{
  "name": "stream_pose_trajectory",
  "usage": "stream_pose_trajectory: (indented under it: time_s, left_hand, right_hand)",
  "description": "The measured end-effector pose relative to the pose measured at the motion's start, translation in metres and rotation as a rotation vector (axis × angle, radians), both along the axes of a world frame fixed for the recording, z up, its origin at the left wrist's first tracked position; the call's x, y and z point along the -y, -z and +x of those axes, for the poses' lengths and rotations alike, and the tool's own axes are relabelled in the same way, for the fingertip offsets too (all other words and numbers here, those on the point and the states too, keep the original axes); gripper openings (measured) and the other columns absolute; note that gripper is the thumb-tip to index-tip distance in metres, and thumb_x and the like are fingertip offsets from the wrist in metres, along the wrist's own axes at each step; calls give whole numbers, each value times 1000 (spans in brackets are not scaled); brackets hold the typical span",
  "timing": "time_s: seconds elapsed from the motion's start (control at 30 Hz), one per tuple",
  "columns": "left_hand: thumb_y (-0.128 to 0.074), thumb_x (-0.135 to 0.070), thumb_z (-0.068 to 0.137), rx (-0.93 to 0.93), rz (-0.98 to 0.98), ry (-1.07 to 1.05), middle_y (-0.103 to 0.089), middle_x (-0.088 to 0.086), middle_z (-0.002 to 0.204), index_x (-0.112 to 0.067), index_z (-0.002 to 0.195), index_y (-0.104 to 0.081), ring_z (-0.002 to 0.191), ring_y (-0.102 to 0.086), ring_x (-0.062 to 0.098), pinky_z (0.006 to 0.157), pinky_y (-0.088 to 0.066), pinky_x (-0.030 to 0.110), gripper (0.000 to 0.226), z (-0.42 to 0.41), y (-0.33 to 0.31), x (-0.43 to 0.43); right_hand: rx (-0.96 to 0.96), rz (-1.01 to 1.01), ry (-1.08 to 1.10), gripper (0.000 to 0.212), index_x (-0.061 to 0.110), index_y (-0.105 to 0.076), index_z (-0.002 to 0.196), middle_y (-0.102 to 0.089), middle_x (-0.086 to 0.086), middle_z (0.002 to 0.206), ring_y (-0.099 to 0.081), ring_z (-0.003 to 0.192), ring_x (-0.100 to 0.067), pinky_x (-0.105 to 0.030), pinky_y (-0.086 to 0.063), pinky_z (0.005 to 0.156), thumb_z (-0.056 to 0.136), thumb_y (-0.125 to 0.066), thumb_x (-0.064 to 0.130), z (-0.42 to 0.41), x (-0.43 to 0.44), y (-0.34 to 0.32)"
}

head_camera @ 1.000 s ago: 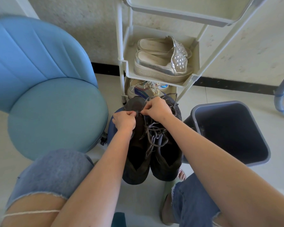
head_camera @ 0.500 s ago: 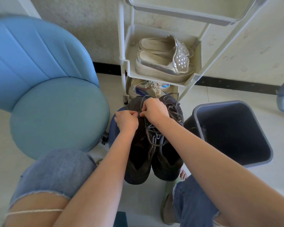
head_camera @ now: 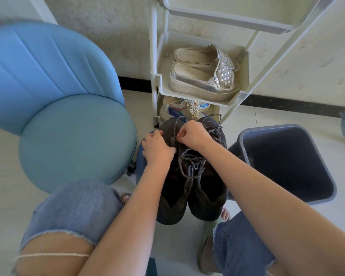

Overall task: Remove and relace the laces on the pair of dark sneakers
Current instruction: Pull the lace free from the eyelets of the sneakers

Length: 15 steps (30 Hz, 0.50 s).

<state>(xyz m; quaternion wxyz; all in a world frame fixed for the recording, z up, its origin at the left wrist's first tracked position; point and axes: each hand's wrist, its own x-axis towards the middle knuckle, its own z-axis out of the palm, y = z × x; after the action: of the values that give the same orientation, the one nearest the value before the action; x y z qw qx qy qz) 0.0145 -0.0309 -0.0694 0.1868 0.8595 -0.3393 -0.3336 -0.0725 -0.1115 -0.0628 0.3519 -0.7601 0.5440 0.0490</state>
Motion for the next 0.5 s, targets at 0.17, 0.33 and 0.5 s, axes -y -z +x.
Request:
stream_pose_trajectory:
  time_s: [0.17, 0.33, 0.5]
  left_hand:
    - [-69, -17, 80, 46, -136, -32, -58, 10, 127, -11, 131, -54, 116, -54, 26, 95, -42, 33, 53, 4, -3, -6]
    - [-66, -12, 82, -29, -216, -126, -65, 6, 120, -12, 125, -60, 109, -60, 21, 93, -44, 29, 43, 3, -5, -12]
    - [-64, -7, 84, -156, -274, -222, -69, 6, 109, -9, 117, -64, 99, -64, 18, 81, -43, 21, 34, 5, -3, -14]
  right_hand:
    - [-52, -30, 32, 11, 22, -72, 85, -71, -6, 101, -65, 96, -26, -37, -53, 84, 82, -66, 13, 4, -5, 2]
    - [-91, -62, -11, 11, 21, -70, 90, -70, -2, 101, -63, 97, -24, -34, -50, 81, 81, -67, 15, 6, -5, 0]
    - [-39, -92, -102, 14, 26, -62, 93, -67, 3, 101, -61, 97, -23, -33, -49, 84, 81, -58, 19, 8, -6, -2]
